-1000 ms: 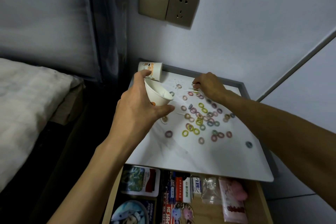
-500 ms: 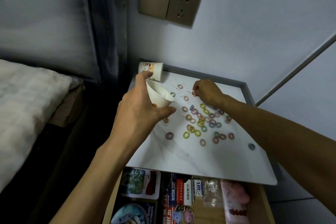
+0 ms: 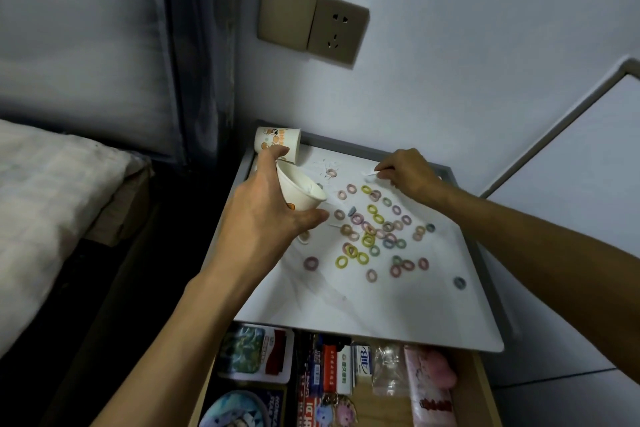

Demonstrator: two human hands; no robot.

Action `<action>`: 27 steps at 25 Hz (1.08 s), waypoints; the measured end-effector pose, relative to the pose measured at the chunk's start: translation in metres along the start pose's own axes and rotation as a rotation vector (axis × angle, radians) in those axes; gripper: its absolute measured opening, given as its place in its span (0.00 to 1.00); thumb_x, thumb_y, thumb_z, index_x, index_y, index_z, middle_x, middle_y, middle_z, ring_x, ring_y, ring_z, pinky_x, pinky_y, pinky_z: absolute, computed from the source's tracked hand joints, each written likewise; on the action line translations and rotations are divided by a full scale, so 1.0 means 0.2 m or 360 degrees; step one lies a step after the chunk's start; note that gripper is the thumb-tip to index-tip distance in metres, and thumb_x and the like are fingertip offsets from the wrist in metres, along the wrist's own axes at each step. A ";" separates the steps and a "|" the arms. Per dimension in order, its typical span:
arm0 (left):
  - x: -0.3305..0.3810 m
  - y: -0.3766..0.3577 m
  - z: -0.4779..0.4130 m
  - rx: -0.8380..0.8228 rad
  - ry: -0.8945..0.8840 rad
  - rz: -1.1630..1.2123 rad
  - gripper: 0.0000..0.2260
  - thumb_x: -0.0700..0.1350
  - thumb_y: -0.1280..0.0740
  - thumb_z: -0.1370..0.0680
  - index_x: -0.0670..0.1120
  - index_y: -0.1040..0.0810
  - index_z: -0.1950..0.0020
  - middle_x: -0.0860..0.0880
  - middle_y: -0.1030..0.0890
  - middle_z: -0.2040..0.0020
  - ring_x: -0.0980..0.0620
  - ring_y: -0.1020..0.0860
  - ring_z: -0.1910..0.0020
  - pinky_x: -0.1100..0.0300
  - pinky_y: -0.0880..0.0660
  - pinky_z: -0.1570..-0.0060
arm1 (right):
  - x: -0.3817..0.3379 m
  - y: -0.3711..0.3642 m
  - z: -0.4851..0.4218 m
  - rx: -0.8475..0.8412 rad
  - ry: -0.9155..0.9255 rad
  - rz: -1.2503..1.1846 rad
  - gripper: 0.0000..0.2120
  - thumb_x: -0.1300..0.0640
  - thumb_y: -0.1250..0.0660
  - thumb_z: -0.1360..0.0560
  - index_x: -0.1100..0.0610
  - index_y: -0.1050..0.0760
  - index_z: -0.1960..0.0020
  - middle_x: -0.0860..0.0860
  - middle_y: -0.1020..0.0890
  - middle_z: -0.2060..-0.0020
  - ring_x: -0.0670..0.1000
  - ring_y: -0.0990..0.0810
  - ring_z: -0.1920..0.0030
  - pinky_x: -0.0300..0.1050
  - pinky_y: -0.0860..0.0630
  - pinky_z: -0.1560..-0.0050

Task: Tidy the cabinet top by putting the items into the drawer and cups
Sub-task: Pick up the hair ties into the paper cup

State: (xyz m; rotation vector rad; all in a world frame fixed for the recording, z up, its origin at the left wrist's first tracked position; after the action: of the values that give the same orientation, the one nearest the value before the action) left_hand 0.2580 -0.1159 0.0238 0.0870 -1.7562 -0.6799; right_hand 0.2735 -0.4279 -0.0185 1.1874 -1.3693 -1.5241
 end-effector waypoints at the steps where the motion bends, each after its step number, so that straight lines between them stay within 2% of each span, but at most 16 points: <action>1: 0.01 0.00 0.01 -0.0007 -0.0001 -0.0001 0.41 0.52 0.20 0.36 0.55 0.37 0.28 0.51 0.23 0.44 0.51 0.21 0.54 0.55 0.23 0.52 | -0.02 0.06 0.02 0.0054 0.0001 -0.0091 0.10 0.60 0.32 0.23 0.61 0.18 0.43 0.57 0.16 0.50 0.51 0.20 0.56 0.41 0.27 0.51; 4: 0.02 -0.01 0.02 -0.0028 -0.0015 -0.0003 0.41 0.52 0.20 0.36 0.54 0.38 0.28 0.50 0.22 0.43 0.48 0.21 0.51 0.54 0.24 0.51 | -0.23 0.28 0.10 0.0176 0.0143 -0.0455 0.09 0.60 0.31 0.24 0.57 0.17 0.45 0.53 0.16 0.53 0.53 0.19 0.54 0.43 0.25 0.52; 6: 0.03 -0.01 0.02 -0.0033 -0.0016 -0.0005 0.41 0.52 0.20 0.36 0.54 0.37 0.28 0.50 0.22 0.43 0.48 0.22 0.50 0.55 0.24 0.51 | -0.48 0.38 0.20 0.0059 0.0343 -0.0676 0.08 0.59 0.30 0.25 0.55 0.16 0.47 0.49 0.16 0.56 0.50 0.19 0.57 0.42 0.22 0.55; 9: 0.03 -0.01 0.02 -0.0029 -0.0019 -0.0007 0.41 0.52 0.20 0.36 0.53 0.37 0.28 0.50 0.22 0.44 0.49 0.22 0.51 0.55 0.24 0.52 | -0.88 0.40 0.38 -0.0204 0.0715 -0.0584 0.08 0.59 0.28 0.27 0.54 0.16 0.48 0.45 0.17 0.58 0.43 0.19 0.59 0.34 0.25 0.57; 12: 0.04 -0.01 0.03 -0.0019 -0.0025 0.0028 0.41 0.51 0.20 0.36 0.54 0.37 0.28 0.52 0.23 0.45 0.51 0.22 0.52 0.55 0.23 0.53 | -1.05 0.38 0.45 -0.0315 0.0851 -0.0597 0.10 0.60 0.27 0.28 0.56 0.16 0.46 0.44 0.16 0.56 0.40 0.18 0.57 0.32 0.24 0.54; 14: 0.04 0.00 0.02 0.0004 -0.0025 0.0048 0.41 0.51 0.20 0.36 0.54 0.37 0.28 0.52 0.23 0.44 0.50 0.22 0.50 0.54 0.23 0.52 | -0.98 0.43 0.39 -0.0218 0.0745 -0.0826 0.09 0.61 0.28 0.27 0.57 0.17 0.47 0.48 0.15 0.56 0.42 0.16 0.56 0.35 0.22 0.51; 16: 0.03 0.02 0.02 0.0023 -0.0013 0.0046 0.41 0.51 0.20 0.36 0.55 0.37 0.28 0.52 0.24 0.44 0.51 0.22 0.52 0.54 0.23 0.51 | -0.78 0.43 0.26 -0.0025 0.0510 -0.0967 0.06 0.62 0.30 0.25 0.58 0.17 0.49 0.52 0.15 0.58 0.47 0.15 0.58 0.41 0.19 0.51; 18: 0.01 0.03 0.02 0.0035 -0.0004 0.0041 0.42 0.51 0.20 0.36 0.55 0.37 0.28 0.54 0.25 0.46 0.56 0.23 0.57 0.54 0.23 0.51 | -0.55 0.28 0.13 -0.0002 0.0292 -0.0590 0.06 0.61 0.30 0.25 0.57 0.17 0.49 0.52 0.15 0.56 0.49 0.16 0.55 0.41 0.21 0.49; 20: 0.01 0.04 0.02 0.0044 -0.0010 0.0038 0.41 0.51 0.20 0.36 0.55 0.37 0.28 0.56 0.26 0.47 0.63 0.25 0.60 0.53 0.22 0.50 | -0.38 0.03 0.04 -0.0143 0.0147 -0.0154 0.09 0.61 0.30 0.25 0.56 0.18 0.46 0.51 0.16 0.50 0.50 0.18 0.49 0.38 0.27 0.49; 21: 0.01 0.05 0.02 0.0047 -0.0014 0.0042 0.41 0.52 0.20 0.36 0.56 0.37 0.28 0.56 0.26 0.46 0.64 0.25 0.59 0.53 0.22 0.50 | -0.32 -0.08 0.02 -0.0183 0.0095 -0.0062 0.10 0.61 0.31 0.25 0.56 0.18 0.44 0.52 0.16 0.48 0.51 0.19 0.48 0.38 0.28 0.50; 23: 0.01 0.05 0.01 0.0046 -0.0017 0.0065 0.41 0.52 0.20 0.36 0.56 0.37 0.29 0.55 0.25 0.44 0.62 0.24 0.58 0.54 0.22 0.49 | -0.27 -0.21 -0.01 -0.0171 0.0058 0.0041 0.11 0.59 0.30 0.26 0.56 0.20 0.43 0.53 0.18 0.47 0.52 0.21 0.47 0.39 0.30 0.51; 27: -0.01 0.06 0.00 0.0057 -0.0025 0.0054 0.41 0.53 0.20 0.36 0.57 0.38 0.29 0.54 0.24 0.41 0.52 0.22 0.50 0.52 0.22 0.48 | -0.27 -0.28 -0.05 -0.0181 0.0076 0.0095 0.06 0.56 0.30 0.25 0.55 0.20 0.49 0.52 0.19 0.49 0.53 0.22 0.48 0.41 0.30 0.52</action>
State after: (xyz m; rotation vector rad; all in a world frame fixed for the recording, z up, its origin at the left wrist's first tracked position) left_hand 0.2629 -0.1049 0.0278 0.0767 -1.7815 -0.6260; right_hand 0.3006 -0.3716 -0.0664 1.0963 -1.2586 -1.5015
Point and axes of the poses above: each hand's wrist, its own z-axis away from the middle knuckle, its own y-axis out of the back of the hand, x = y × z, the point moved 10 cm from there along -z, towards the middle knuckle
